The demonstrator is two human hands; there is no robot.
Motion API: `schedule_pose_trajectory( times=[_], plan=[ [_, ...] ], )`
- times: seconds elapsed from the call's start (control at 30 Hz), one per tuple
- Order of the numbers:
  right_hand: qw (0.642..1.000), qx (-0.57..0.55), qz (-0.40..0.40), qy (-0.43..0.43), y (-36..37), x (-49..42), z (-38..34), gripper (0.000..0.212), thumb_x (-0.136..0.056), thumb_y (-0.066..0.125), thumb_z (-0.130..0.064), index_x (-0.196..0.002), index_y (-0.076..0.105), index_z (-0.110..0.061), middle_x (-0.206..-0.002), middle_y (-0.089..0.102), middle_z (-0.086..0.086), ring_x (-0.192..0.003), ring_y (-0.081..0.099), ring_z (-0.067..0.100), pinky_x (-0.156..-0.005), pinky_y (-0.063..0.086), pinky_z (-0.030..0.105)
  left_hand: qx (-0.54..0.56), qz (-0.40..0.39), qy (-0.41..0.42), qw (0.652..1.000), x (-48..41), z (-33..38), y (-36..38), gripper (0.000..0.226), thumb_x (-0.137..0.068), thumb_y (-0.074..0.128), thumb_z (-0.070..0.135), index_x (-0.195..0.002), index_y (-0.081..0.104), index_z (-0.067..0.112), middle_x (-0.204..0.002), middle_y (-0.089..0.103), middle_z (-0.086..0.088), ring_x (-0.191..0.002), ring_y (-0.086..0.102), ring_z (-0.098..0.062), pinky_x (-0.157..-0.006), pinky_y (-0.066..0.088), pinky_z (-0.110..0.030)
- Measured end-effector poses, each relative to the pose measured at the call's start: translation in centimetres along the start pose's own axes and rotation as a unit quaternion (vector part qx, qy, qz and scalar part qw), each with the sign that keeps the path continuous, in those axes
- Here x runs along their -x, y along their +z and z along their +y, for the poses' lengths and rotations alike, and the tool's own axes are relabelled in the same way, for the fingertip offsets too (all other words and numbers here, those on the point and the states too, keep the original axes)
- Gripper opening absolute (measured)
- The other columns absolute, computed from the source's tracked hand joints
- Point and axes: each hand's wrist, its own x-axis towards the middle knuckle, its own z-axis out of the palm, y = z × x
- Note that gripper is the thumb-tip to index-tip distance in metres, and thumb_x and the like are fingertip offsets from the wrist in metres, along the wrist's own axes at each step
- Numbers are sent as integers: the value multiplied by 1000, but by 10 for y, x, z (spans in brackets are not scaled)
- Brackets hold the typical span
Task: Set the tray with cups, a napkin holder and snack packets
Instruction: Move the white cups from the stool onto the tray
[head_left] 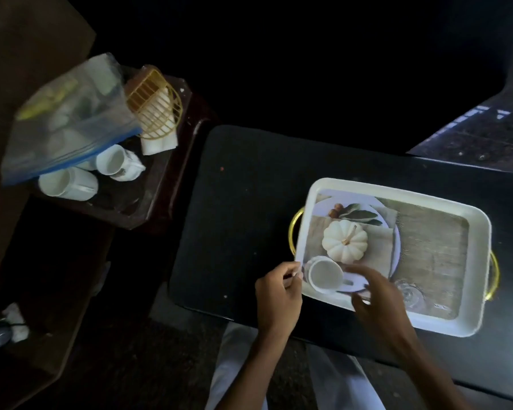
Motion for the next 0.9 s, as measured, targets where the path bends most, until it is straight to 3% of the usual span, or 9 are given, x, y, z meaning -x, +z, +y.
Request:
schedule_pose_trajectory(
  times=[0.1,0.23,0.3,0.4,0.57,0.63,0.73,0.8,0.9],
  plan=[
    [999,30,32,-26,-8,-4,-25,53,-70,74,16,-116,66,-10,-115,67,6,-103,65,31,-77,48,25,53,56,-5,997,-5,-3,-40,22,-97,64,11,-115,75,17,-106,77,9,-93,72,4,-80,56,-10],
    [994,-63,65,-56,2,-18,-90,38,-84,73,-3,-113,65,-25,-114,66,-10,-100,66,17,-81,57,33,135,154,-1,979,-20,-4,-114,24,-98,64,11,-108,73,31,-106,76,13,-99,68,10,-80,54,-8],
    [988,-131,55,-63,20,-34,-130,30,-87,71,-7,-109,67,-25,-109,69,-8,-96,68,11,-82,57,28,178,206,5,962,-32,-4,-154,29,-98,62,8,-104,72,35,-107,77,12,-102,71,3,-84,57,-17],
    [979,-180,34,-86,53,-63,-190,26,-87,71,-7,-106,68,-24,-99,72,-9,-90,70,1,-74,51,8,220,263,12,939,-53,-7,-204,25,-100,60,12,-109,72,32,-110,77,11,-108,71,-5,-92,59,-33],
    [971,-207,-9,-122,113,-116,-276,21,-89,71,-8,-107,69,-18,-102,72,-9,-91,68,-3,-73,48,3,252,291,-5,923,-96,-17,-255,25,-101,58,17,-114,68,35,-116,73,14,-114,68,-6,-99,57,-39],
    [972,-195,-12,-131,135,-136,-298,24,-89,71,-10,-111,68,-19,-103,70,-10,-91,68,-3,-72,47,1,262,289,-10,921,-113,-21,-266,25,-101,58,18,-119,67,34,-118,70,17,-116,66,-4,-99,56,-31],
    [976,-178,-18,-129,163,-159,-319,32,-89,71,-14,-120,65,-17,-111,68,-7,-96,65,0,-73,47,1,257,293,-9,921,-132,-26,-277,30,-101,60,17,-130,66,24,-121,67,16,-111,63,12,-86,52,-7],
    [977,-160,-16,-138,178,-172,-328,36,-89,72,-15,-124,62,-14,-117,66,-4,-99,64,2,-76,51,5,251,289,-10,924,-142,-29,-281,35,-101,60,18,-136,63,20,-125,66,12,-107,60,20,-82,49,-2],
    [979,-138,-10,-152,192,-183,-336,38,-88,73,-15,-125,63,-14,-113,68,-1,-97,66,10,-81,55,21,242,278,-7,930,-154,-29,-284,39,-101,60,18,-140,60,18,-130,63,11,-110,60,13,-82,47,0]
  ],
)
